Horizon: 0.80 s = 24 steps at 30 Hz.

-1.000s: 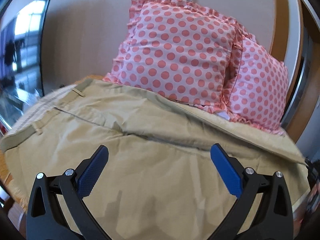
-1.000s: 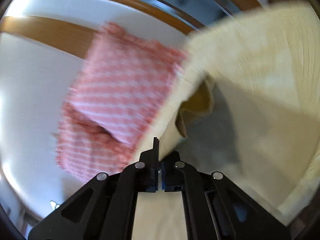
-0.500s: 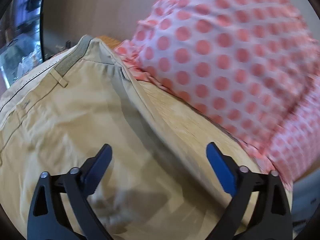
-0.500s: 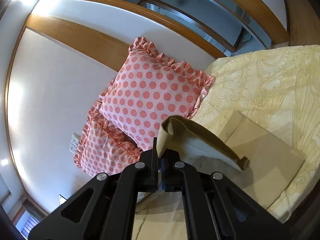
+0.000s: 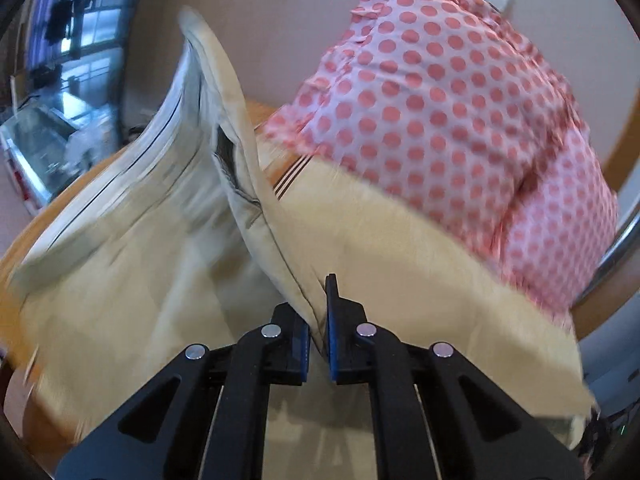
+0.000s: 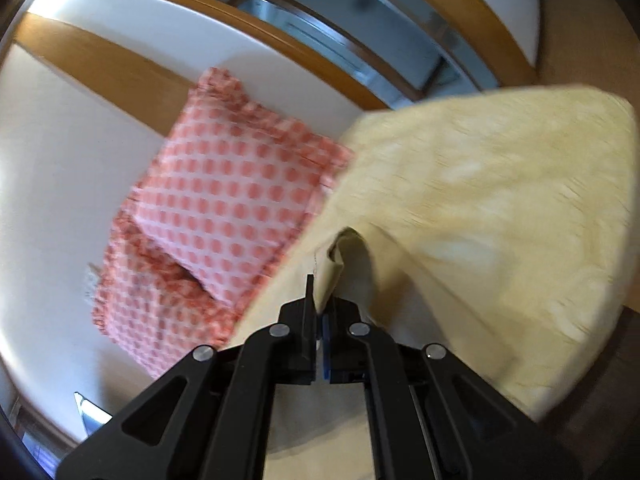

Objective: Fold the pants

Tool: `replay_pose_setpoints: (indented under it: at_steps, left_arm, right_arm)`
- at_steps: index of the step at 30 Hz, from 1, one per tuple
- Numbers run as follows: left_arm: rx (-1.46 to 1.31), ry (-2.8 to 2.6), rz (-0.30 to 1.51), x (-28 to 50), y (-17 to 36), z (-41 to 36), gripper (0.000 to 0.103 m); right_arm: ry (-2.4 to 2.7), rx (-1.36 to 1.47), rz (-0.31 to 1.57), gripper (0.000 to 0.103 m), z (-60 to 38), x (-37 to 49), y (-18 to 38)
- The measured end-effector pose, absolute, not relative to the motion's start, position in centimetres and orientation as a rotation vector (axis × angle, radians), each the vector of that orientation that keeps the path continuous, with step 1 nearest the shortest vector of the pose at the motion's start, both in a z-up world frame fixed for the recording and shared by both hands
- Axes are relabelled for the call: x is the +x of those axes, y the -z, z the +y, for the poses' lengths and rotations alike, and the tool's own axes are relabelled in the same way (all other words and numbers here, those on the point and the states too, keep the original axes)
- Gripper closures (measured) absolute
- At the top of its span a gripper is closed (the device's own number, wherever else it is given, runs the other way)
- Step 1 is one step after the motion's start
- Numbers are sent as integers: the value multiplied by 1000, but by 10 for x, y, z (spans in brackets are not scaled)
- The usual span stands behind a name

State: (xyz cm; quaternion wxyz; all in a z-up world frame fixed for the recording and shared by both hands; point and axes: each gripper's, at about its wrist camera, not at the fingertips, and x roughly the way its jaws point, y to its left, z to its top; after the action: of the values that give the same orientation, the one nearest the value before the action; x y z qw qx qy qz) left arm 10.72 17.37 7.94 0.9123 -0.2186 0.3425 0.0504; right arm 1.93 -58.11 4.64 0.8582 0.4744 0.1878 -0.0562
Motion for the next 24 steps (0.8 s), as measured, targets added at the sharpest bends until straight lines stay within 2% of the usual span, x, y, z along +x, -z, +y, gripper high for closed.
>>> replay_pose_setpoints:
  at_steps: [7, 24]
  left_arm:
    - [-446, -150, 766, 35, -28, 169, 97]
    - [-406, -130, 732, 8, -15, 162, 97]
  right_arm:
    - [164, 1027, 456, 101, -583, 6, -20]
    - [301, 960, 524, 101, -579, -18, -17]
